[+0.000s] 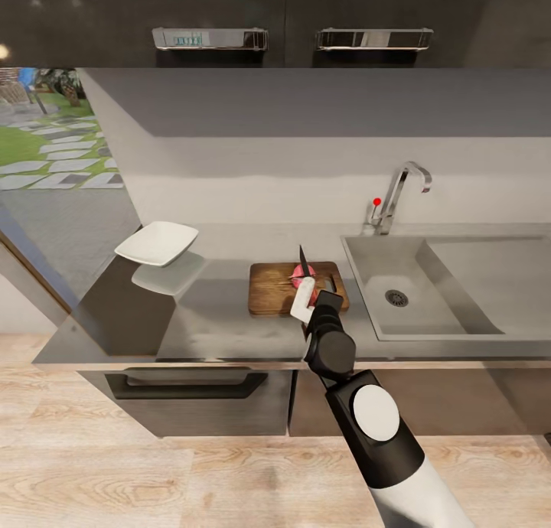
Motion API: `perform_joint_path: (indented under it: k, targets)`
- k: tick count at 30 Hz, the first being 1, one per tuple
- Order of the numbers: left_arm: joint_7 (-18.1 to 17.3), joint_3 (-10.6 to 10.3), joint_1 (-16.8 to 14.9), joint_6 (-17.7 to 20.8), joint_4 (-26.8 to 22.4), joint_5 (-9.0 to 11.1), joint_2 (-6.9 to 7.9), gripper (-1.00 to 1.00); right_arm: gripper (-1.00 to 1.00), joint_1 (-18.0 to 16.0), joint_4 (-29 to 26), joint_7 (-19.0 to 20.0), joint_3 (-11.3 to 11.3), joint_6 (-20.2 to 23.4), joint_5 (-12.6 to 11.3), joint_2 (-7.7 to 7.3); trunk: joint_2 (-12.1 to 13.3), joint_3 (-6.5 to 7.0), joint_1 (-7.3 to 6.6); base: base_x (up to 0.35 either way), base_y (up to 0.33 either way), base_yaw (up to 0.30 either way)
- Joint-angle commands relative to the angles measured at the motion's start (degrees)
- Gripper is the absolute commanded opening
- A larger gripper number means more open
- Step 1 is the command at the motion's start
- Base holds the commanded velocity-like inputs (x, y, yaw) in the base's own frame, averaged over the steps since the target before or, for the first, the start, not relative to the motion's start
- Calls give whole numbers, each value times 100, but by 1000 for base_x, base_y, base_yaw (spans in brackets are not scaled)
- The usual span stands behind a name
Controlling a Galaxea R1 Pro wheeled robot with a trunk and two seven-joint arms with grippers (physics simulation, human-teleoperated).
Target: In the kitchen, take the Vidalia onion out of the sink, dice it on the chopping board with the paring knife, put the diced onion into the bowl on the countertop, then place both the paring knife and the chopping board into the sink.
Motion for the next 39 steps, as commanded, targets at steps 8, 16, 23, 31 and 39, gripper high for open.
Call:
perform_joint_path:
  k: [8, 16, 23, 31, 39]
  targets:
    - [23, -50, -2, -20, 1, 40, 1, 100, -100, -6, 38, 60, 28, 8, 61, 0, -4, -6, 1, 0, 0, 0]
    - [22, -50, -2, -21, 1, 40, 1, 100, -100, -6, 58, 67, 30, -89, 54, 0, -4, -6, 1, 0, 0, 0]
    - [25, -50, -2, -21, 1, 40, 1, 100, -100, -6, 78, 73, 25, -223, 51, 0, -4, -6, 1, 0, 0, 0]
    - [22, -50, -2, -23, 1, 40, 1, 100, -100, -6, 81, 247, 25, -239, 44, 0, -4, -6, 1, 0, 0, 0]
    - [27, -50, -2, -22, 1, 40, 1, 100, -100, -6, 82, 312, 17, -240, 43, 0, -4, -6, 1, 0, 0, 0]
